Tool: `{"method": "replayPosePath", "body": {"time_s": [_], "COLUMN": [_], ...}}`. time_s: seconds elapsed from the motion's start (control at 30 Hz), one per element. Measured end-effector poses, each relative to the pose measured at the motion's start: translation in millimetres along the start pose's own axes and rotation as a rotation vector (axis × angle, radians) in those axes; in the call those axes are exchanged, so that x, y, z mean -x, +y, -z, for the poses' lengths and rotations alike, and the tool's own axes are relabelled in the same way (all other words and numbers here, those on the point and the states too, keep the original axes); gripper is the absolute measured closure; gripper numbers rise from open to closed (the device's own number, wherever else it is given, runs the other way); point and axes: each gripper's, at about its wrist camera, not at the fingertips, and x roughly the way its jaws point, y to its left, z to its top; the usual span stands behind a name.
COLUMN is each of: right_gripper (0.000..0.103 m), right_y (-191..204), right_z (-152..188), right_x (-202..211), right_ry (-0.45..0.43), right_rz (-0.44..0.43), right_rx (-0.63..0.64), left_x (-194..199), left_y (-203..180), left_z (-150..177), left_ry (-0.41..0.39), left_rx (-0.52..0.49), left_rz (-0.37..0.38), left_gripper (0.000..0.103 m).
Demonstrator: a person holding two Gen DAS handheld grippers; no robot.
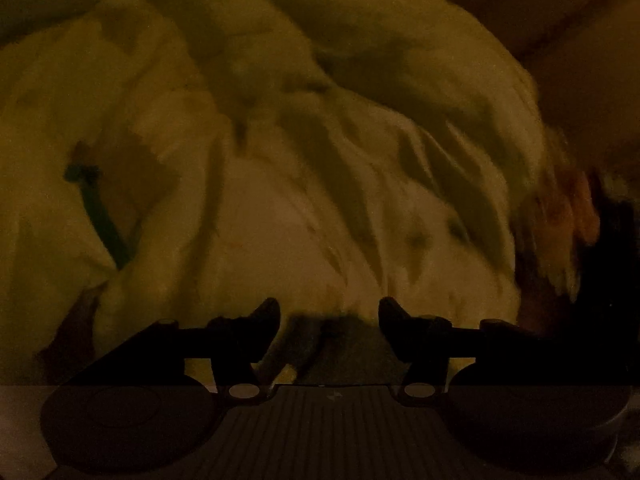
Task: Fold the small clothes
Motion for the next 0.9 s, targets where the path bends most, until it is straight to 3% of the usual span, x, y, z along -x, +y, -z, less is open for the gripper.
{"method": "replayPosePath", "body": {"time_s": [0.1,0.2,0.33,0.47,0.6,0.77,0.9], "right_gripper": [0.080,0.080,0.079,0.076,0.044,0.041,0.043], "right_y": [22,25,9,-9,-30,-74,-94], "right_z": [20,41,59,73,86,97,105], "right_x": [-3,-11,-16,-8,16,24,19], "right_ry": [0.068,0.137,0.166,0.188,0.162,0.180,0.198], "right_rz": [0.021,0.038,0.086,0.111,0.111,0.095,0.010], "right_rx": [0.255,0.300,0.239,0.202,0.142,-0.067,-0.221], "left_x": [5,5,2,8,22,34,33], "left_y": [-21,-33,-33,-33,-33,-45,-84], "left_z": [30,62,93,116,139,166,199], "left_ry": [0.023,0.057,0.114,0.129,0.117,0.098,0.066], "left_rx": [-0.206,-0.291,-0.314,-0.415,-0.516,-0.624,-0.857], "left_rz": [0.004,0.000,-0.025,-0.081,-0.135,-0.162,-0.114], "left_gripper": [0.000,0.000,0.000,0.000,0.000,0.000,0.000]}}
